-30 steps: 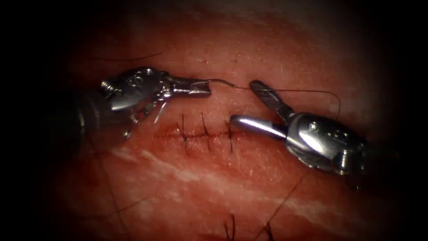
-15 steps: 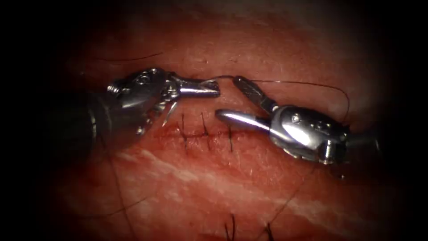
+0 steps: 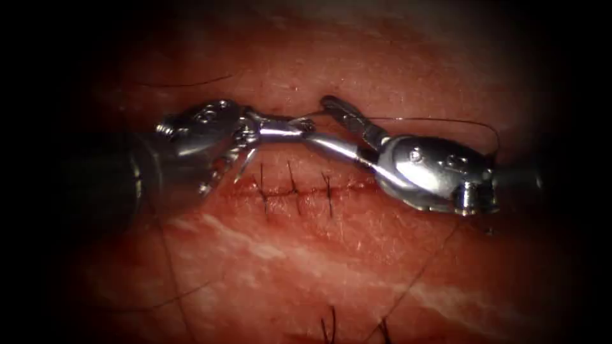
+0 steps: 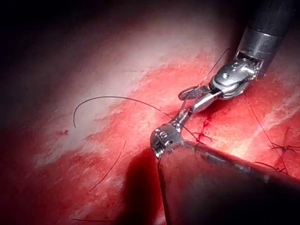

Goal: Wound Closure

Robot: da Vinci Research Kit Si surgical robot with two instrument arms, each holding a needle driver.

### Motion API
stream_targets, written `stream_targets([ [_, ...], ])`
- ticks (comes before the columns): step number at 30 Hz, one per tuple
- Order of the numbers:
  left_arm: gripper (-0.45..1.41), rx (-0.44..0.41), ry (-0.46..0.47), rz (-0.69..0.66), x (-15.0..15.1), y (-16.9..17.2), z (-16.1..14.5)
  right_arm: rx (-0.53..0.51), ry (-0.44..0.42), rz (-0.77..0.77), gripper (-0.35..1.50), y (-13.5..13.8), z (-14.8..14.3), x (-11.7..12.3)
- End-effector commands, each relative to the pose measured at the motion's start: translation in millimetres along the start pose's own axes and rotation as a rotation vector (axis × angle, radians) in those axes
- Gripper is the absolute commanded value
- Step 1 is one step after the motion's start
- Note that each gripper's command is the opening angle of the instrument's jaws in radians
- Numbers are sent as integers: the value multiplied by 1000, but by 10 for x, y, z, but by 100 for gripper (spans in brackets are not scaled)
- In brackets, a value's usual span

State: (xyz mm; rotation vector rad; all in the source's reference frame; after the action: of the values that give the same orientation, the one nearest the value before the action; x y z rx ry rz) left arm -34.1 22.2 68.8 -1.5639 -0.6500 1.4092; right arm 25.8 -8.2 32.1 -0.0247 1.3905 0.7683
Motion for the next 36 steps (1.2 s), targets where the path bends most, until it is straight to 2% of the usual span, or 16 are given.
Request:
stream_targets([
  [1,-45,-3,-1,-1,-8,-5,6,3,-4,7,24,-8,-4,-9],
  [7,-45,-5,-2,2,-12,-5,8,-1,-2,7,29,-10,0,-7],
  [14,-45,-13,-4,2,-13,-3,10,-5,-1,10,25,-8,2,-5],
  [17,-45,-14,-5,2,-13,-2,10,-7,-1,9,15,-7,3,-5],
  [21,-45,-15,-5,2,-14,1,11,-7,0,8,-35,-5,4,-7],
  [33,-45,-17,-18,-8,-18,6,14,-14,17,-55,-35,-5,-1,-6],
  [35,25,-1,-34,-10,-18,6,16,-14,20,-66,-35,-4,-3,-6],
  [36,52,15,-40,-5,-17,6,18,-15,25,-78,-35,-3,-4,-5],
])
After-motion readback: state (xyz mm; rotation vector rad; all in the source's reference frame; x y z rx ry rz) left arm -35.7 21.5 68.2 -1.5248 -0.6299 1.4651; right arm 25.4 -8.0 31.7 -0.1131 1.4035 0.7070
